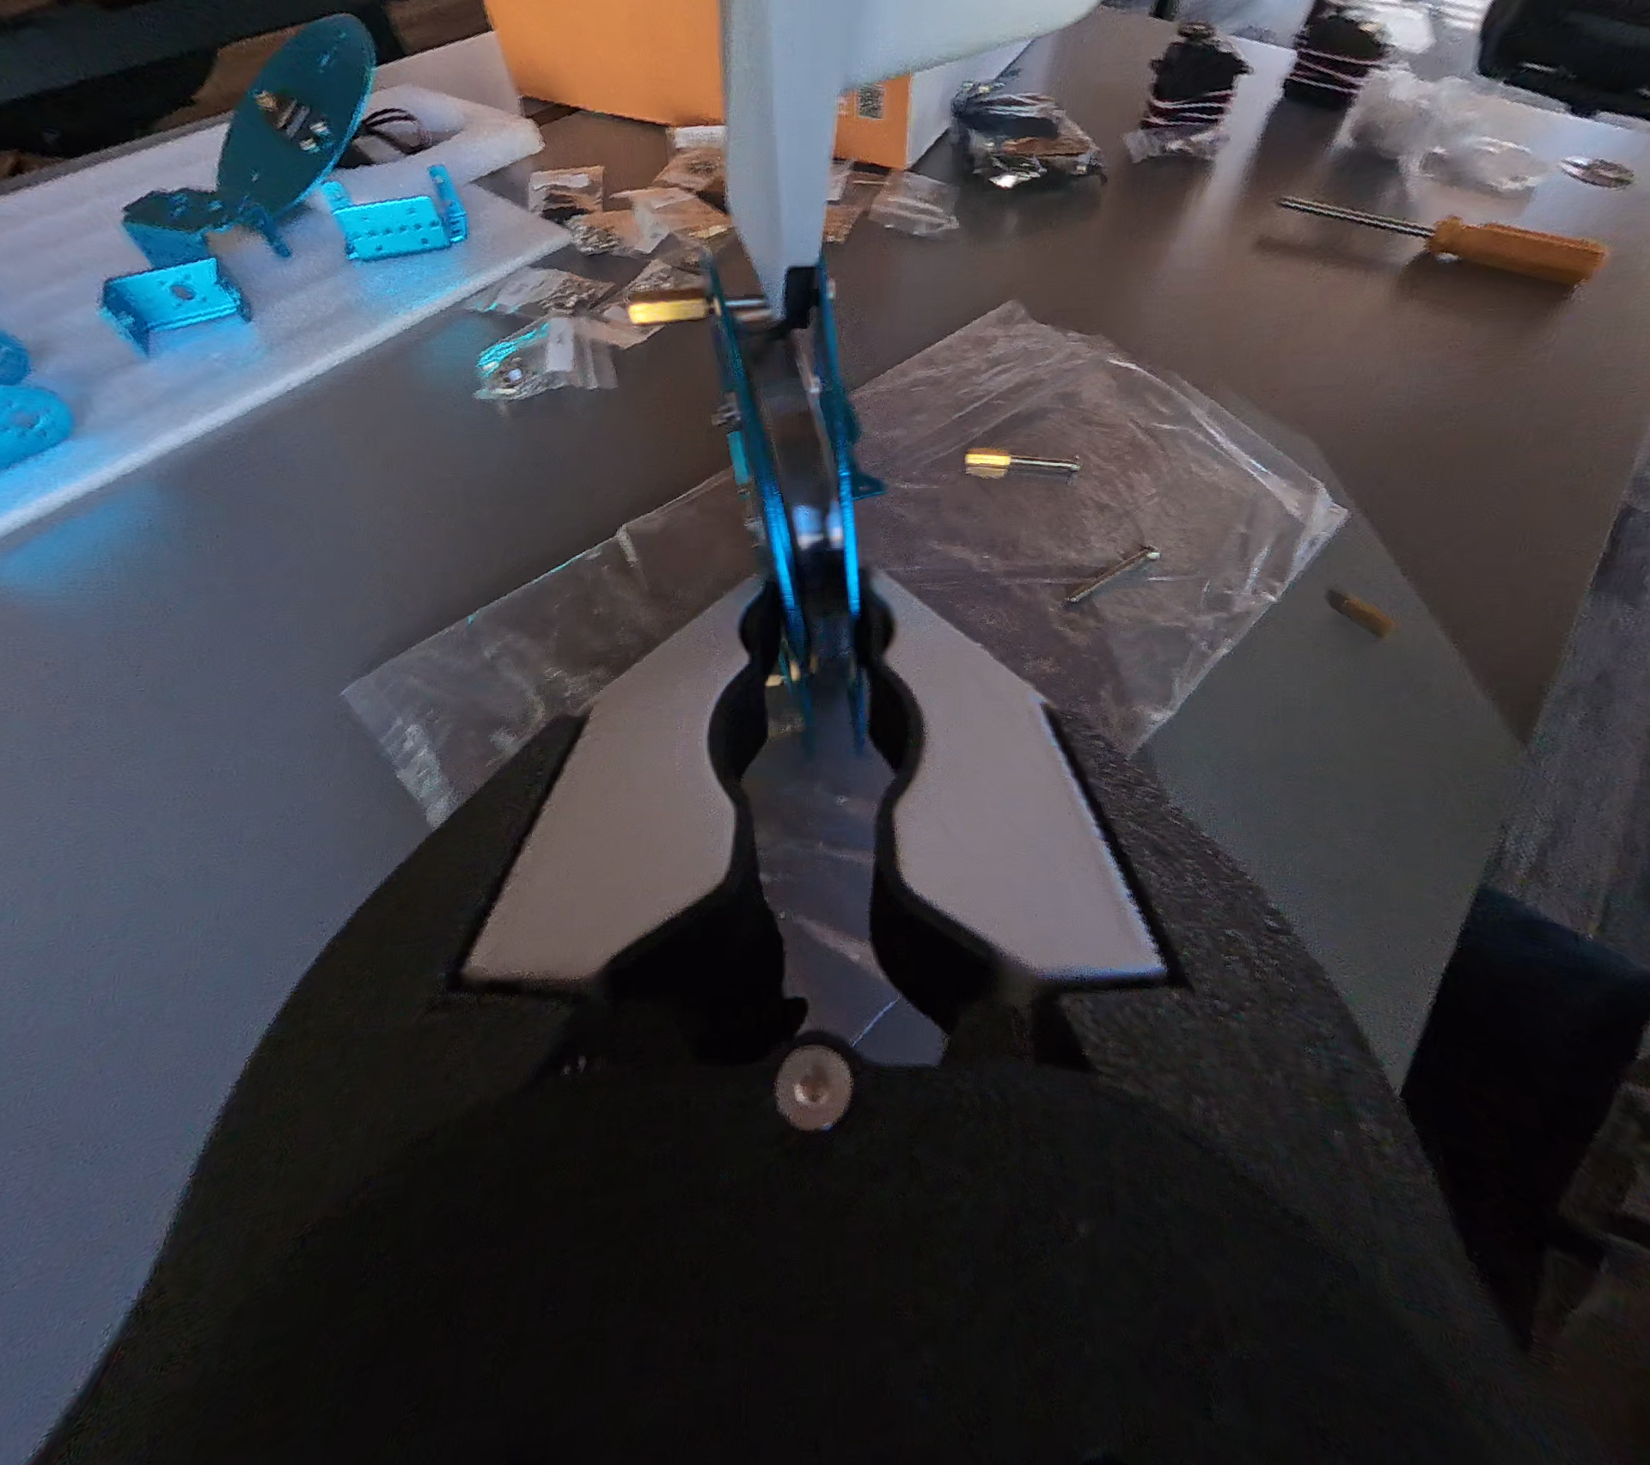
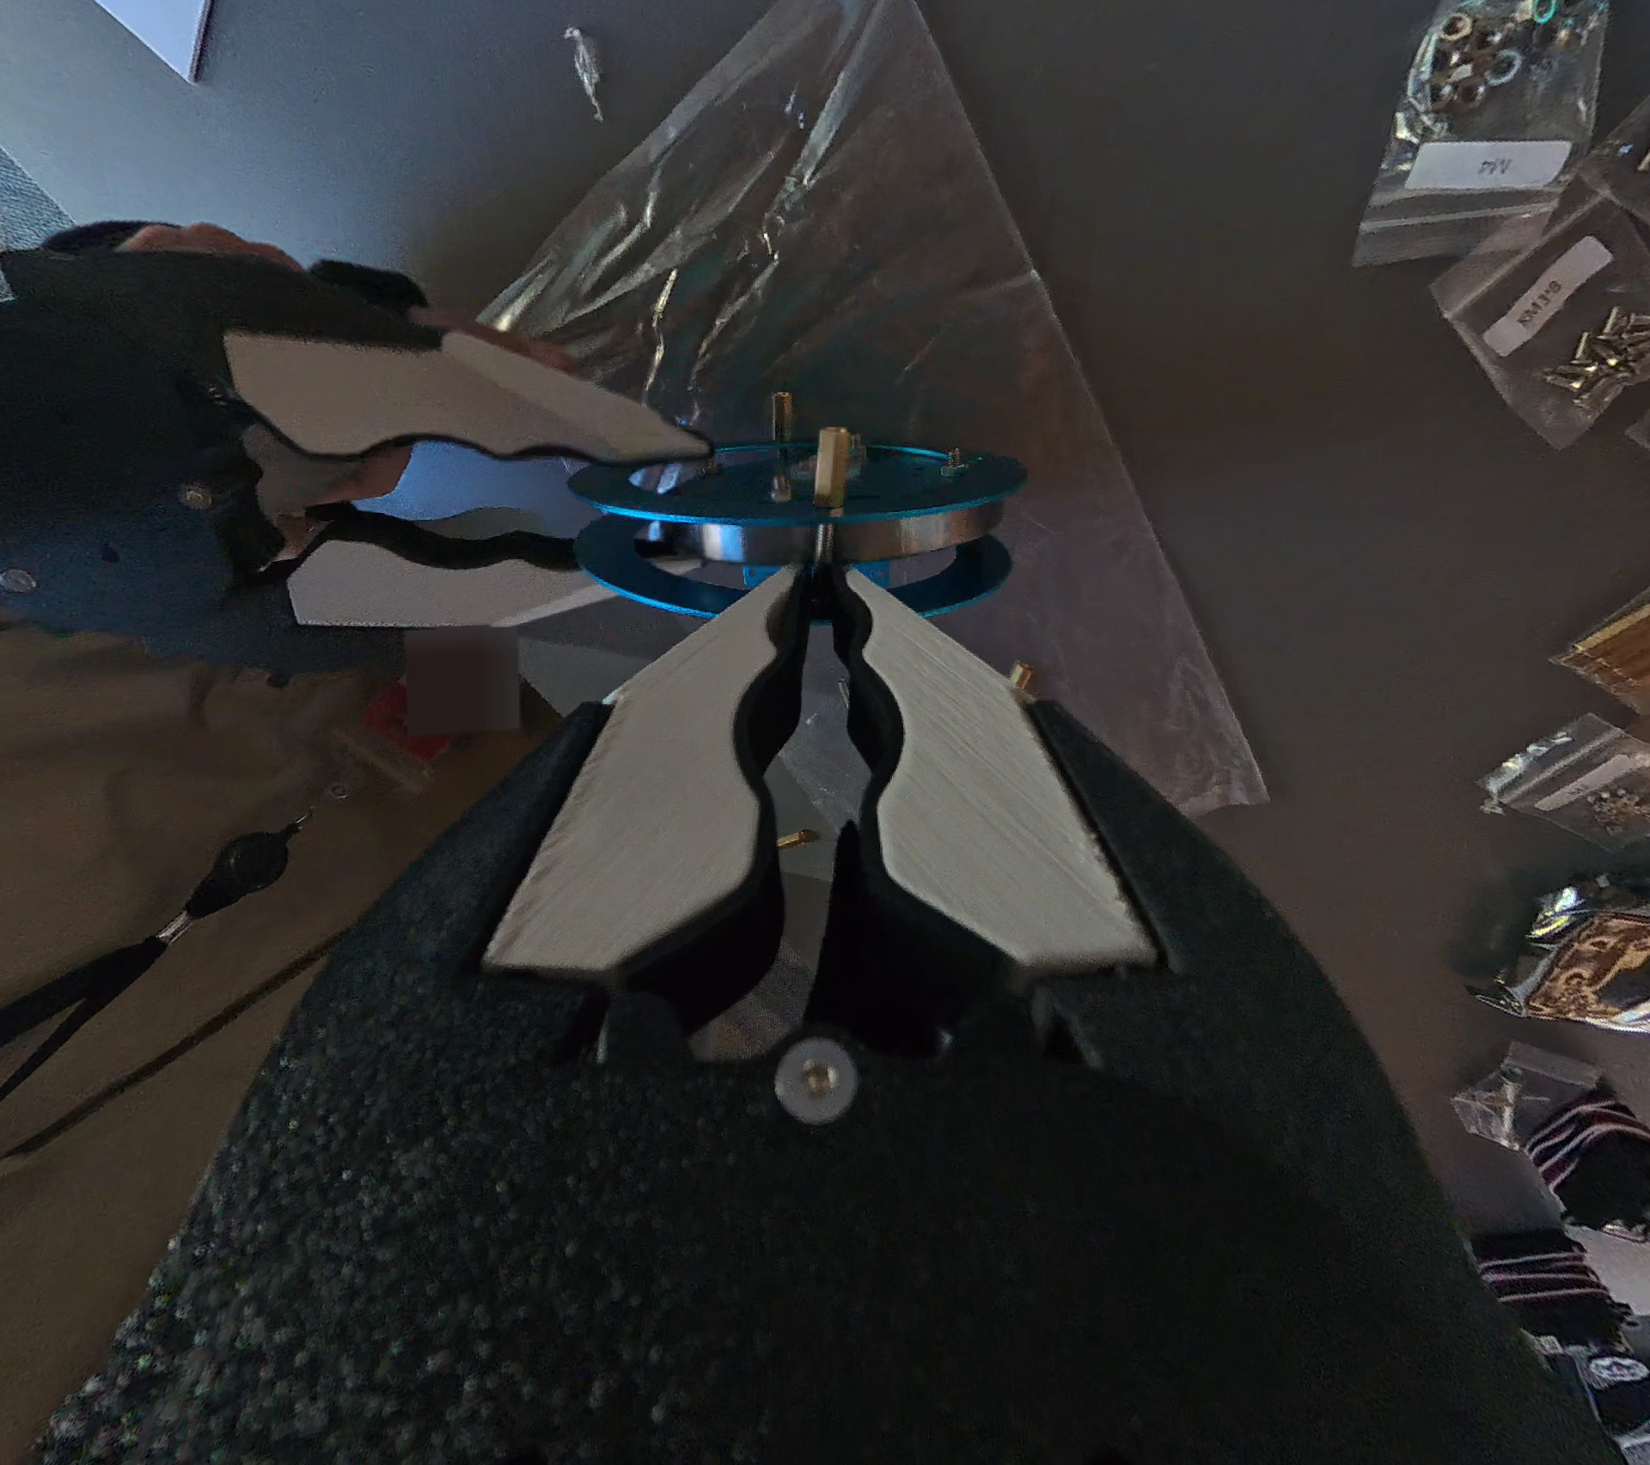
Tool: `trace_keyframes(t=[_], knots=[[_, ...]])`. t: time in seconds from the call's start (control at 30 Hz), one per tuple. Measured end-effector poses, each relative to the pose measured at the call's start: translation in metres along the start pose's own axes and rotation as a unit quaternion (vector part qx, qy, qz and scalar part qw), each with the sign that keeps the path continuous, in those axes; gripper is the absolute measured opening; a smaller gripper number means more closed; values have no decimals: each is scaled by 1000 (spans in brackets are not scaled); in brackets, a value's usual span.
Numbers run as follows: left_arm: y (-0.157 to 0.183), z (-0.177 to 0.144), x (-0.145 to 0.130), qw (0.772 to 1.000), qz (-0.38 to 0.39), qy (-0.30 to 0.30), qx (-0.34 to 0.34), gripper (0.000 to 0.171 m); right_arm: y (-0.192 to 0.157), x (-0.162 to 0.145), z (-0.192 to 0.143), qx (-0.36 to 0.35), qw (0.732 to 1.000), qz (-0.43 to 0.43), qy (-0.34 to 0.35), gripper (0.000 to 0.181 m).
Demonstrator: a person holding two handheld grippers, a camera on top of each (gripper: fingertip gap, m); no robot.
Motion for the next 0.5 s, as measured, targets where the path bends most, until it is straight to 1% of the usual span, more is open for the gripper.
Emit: trace_keyframes(t=[0.17,0.23,0.33,0.37,0.4,0.43,0.47,0.5], knots=[[0,6,2,999,24,-19,-17,11,5,-3,-1,31,999,-16,27,2],[-1,7,3,999,35,-21,-24,11,8,-2,-1,49,997,-43,51,5],[-3,7,3,998,42,-28,-41,11,13,-2,-6,73,984,-114,116,8],[-3,7,3,997,42,-31,-50,11,14,-3,-11,86,977,-134,145,14],[-4,6,3,997,42,-34,-60,11,17,-3,-16,94,966,-153,185,27],[-5,6,3,996,43,-38,-70,11,21,-1,-22,96,952,-172,234,41],[-7,5,3,995,43,-42,-80,11,28,0,-26,92,935,-190,286,49],[-9,5,3,994,43,-47,-91,11,34,-1,-26,91,919,-201,327,53]])
Point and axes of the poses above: each gripper's, where its closed fingertips meet, z out along the fingers, x out of its top, y = z × x across the jaws, the point moved 1 cm from there along -z, back along the fingers, and after that the axes turned 6 degrees about -z, right-handed, at the moved point
